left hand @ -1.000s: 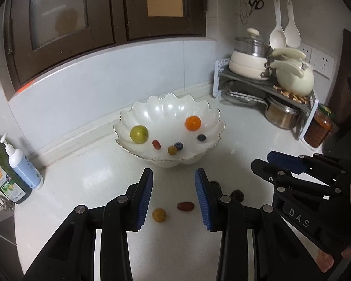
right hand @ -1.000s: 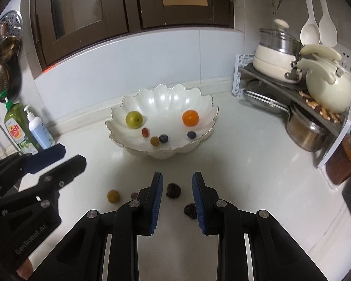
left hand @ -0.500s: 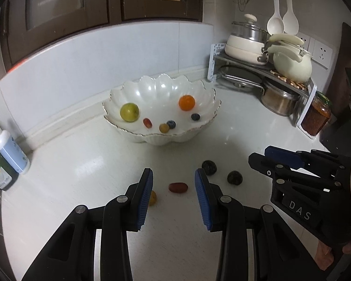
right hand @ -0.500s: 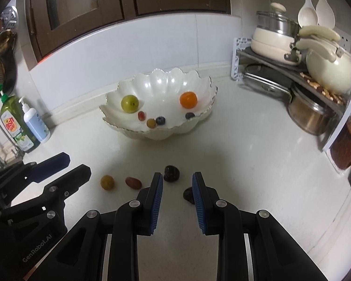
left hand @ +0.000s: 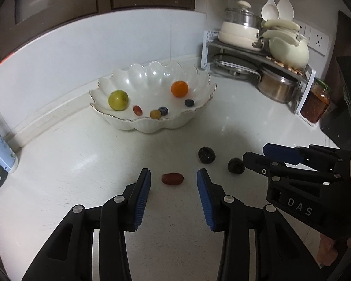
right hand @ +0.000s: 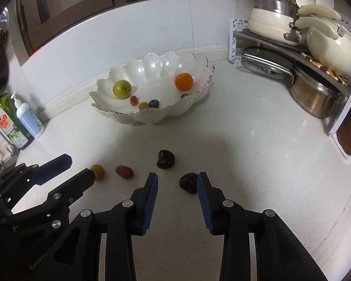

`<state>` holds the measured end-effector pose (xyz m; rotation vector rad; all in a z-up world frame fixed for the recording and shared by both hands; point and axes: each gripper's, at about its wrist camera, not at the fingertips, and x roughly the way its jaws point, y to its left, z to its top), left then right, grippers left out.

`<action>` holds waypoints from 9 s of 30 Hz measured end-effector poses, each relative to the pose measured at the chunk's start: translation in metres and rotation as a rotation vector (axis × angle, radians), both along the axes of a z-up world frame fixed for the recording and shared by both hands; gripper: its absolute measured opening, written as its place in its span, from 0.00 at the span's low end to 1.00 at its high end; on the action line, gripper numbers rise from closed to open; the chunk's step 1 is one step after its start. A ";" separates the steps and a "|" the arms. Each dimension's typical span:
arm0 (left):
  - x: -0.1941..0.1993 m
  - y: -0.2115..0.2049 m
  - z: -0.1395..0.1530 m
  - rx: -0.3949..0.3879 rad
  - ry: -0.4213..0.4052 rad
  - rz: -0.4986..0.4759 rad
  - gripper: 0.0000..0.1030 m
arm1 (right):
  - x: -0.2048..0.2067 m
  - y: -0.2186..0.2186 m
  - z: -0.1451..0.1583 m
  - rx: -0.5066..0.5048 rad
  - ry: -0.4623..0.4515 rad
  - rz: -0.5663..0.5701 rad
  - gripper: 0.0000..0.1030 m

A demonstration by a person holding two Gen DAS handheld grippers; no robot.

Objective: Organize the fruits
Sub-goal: 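Withdraw both open tools from the bowl toward the fruits on the counter, then close the left gripper on a red date while the right gripper closes on a dark plum, then carry the red date with the left gripper while the right gripper carries the dark plum over the bowl, then open the left gripper dropping the date while the right gripper releases the dark plum into the bowl, then withdraw both open tools from the bowl back toward the counter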

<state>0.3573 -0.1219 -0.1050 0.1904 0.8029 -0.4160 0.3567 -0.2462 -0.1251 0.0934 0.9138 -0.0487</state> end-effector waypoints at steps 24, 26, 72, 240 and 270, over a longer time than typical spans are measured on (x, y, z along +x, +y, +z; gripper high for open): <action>0.030 -0.018 -0.045 0.039 0.082 -0.009 0.39 | 0.025 -0.012 -0.037 0.023 0.080 0.000 0.35; 0.033 -0.019 -0.048 0.046 0.081 -0.004 0.39 | 0.025 -0.012 -0.038 0.024 0.081 0.001 0.35; 0.039 -0.015 -0.045 0.019 0.100 0.086 0.29 | 0.025 -0.014 -0.043 0.022 0.094 0.008 0.30; 0.261 -0.017 0.046 0.087 0.096 0.274 0.47 | 0.274 -0.008 0.032 -0.043 0.108 0.107 0.39; 0.144 0.005 0.131 -0.004 -0.120 0.261 0.49 | 0.160 0.005 0.114 -0.044 -0.142 0.139 0.40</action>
